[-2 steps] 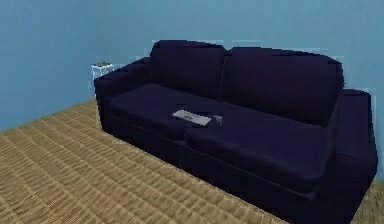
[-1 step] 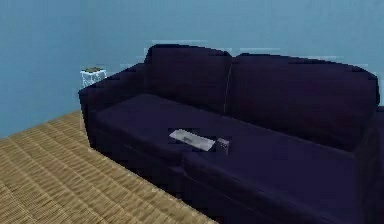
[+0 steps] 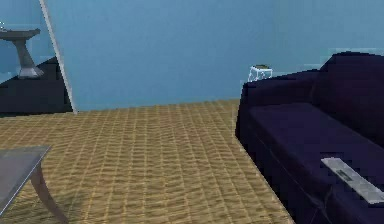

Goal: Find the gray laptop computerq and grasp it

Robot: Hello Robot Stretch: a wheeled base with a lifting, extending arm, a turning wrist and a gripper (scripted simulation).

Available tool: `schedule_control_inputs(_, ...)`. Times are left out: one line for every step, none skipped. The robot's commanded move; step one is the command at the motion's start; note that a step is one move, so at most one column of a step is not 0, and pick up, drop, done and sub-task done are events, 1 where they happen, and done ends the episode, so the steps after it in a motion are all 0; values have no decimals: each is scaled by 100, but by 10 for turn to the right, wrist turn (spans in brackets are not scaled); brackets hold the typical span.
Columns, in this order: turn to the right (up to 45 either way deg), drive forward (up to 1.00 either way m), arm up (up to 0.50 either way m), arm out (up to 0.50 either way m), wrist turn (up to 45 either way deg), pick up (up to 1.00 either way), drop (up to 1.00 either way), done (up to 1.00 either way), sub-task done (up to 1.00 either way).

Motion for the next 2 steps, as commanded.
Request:
schedule_control_inputs(-90, 0, 0, 0, 0, 0, 0, 0, 0)
schedule_control_inputs(0, 100, 0, 0, 0, 0, 0, 0, 0)
